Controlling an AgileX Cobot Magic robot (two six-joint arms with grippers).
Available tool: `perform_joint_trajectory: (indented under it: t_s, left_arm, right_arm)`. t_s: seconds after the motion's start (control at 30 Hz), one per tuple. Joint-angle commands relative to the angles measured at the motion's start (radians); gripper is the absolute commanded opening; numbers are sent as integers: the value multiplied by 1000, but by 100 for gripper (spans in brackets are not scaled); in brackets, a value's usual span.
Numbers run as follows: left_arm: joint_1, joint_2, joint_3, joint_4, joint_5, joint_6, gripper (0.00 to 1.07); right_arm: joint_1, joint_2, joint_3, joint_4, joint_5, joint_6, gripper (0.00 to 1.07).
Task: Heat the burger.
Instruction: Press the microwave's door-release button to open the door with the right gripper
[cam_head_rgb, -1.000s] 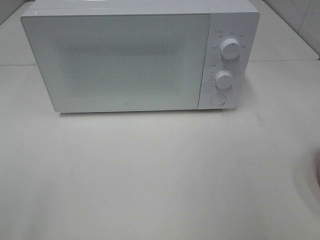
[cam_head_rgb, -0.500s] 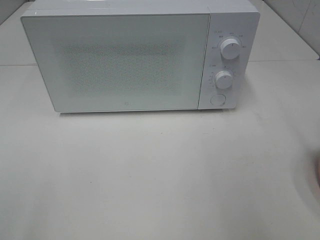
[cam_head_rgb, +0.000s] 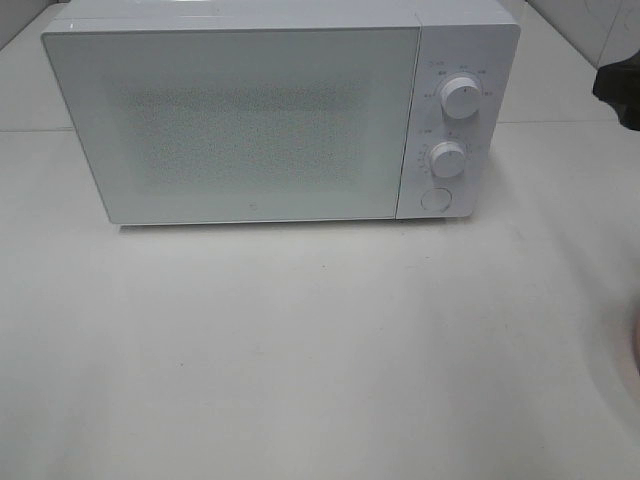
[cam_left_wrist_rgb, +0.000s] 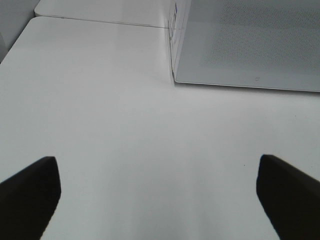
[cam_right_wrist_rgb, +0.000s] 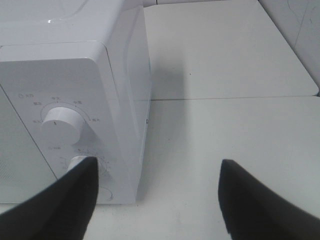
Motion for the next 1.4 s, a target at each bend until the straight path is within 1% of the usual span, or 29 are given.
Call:
perform_joint_trajectory:
  t_s: [0.03, 0.1, 0.2, 0.3, 0.33, 0.37, 0.4, 0.47, 0.5, 0.57, 0.6, 0.67, 0.8, 0.83, 0.93, 0.97, 1.0, 1.03, 1.07, 1.1, 1.13, 1.17, 1.2, 1.23, 1.27, 1.3, 1.33, 1.37, 1.4]
  left_arm:
    - [1, -1, 0, -10, 4, 1, 100]
    - [1, -1, 0, -10, 4, 1, 100]
    - [1, -1, 0, -10, 4, 1, 100]
    - [1, -1, 0, -10, 4, 1, 100]
    - [1, -1, 0, -10, 4, 1, 100]
    - [1, -1, 0, -10, 4, 1, 100]
    - [1, -1, 0, -10, 4, 1, 100]
    - [1, -1, 0, -10, 4, 1, 100]
    - [1, -1, 0, -10, 4, 1, 100]
    - [1, -1, 0, -10, 4, 1, 100]
    - [1, -1, 0, -10, 4, 1, 100]
    - [1, -1, 0, -10, 4, 1, 100]
    - [1, -1, 0, -10, 4, 1, 100]
    - [1, -1, 0, -10, 4, 1, 100]
    - [1, -1, 0, -10, 4, 1, 100]
    - [1, -1, 0, -10, 4, 1, 100]
    - [1, -1, 0, -10, 4, 1, 100]
    - [1, -1, 0, -10, 4, 1, 100]
    - [1, -1, 0, -10, 4, 1, 100]
    - [1, -1, 0, -10, 4, 1, 100]
    - [1, -1, 0, -10, 4, 1, 100]
    - [1, -1, 0, -10, 4, 1, 100]
    - [1, -1, 0, -10, 4, 1, 100]
    - [1, -1, 0, -10, 4, 1, 100]
    - [1, -1, 0, -10, 4, 1, 100]
    - [1, -1, 0, -10, 4, 1, 100]
    - [1, -1, 0, -10, 4, 1, 100]
    - [1, -1, 0, -10, 4, 1, 100]
    - [1, -1, 0, -10, 4, 1, 100]
  right_arm:
    - [-3, 31, 16, -25, -75, -7, 66]
    - [-1, 70, 43, -32, -132, -7, 66]
    - [8, 84, 50, -32, -142, -11, 66]
    - [93, 138, 59, -30, -153, -82, 66]
    - [93, 138, 59, -30, -153, -82, 66]
    - [128, 168, 59, -28, -171, -91, 66]
    - [128, 168, 59, -28, -171, -91, 66]
    - [176, 210, 59, -26, -201, -90, 66]
    - [176, 210, 59, -26, -201, -90, 66]
    - [214, 257, 59, 13, -220, -91, 66]
    - [214, 257, 59, 13, -220, -91, 66]
    - [247, 304, 59, 73, -231, -106, 66]
    - [280, 340, 59, 128, -249, -145, 66]
    - [305, 360, 59, 170, -268, -176, 66]
    - [342, 382, 59, 239, -300, -212, 66]
    - [342, 382, 59, 239, -300, -212, 66]
    - [371, 400, 59, 304, -325, -249, 66]
    - [387, 407, 59, 337, -336, -271, 66]
    - [387, 407, 59, 337, -336, -271, 66]
    - [416, 425, 59, 434, -366, -330, 66]
    - [416, 425, 59, 434, -366, -330, 66]
    - [442, 439, 59, 527, -399, -390, 66]
    - [454, 447, 59, 578, -420, -416, 66]
    - [454, 447, 59, 578, -420, -416, 66]
    - [480, 458, 59, 665, -455, -465, 66]
    - [493, 461, 59, 707, -472, -483, 66]
    - [493, 461, 59, 707, -472, -483, 66]
    - [512, 468, 59, 775, -493, -489, 66]
    - [512, 468, 59, 775, -493, -489, 66]
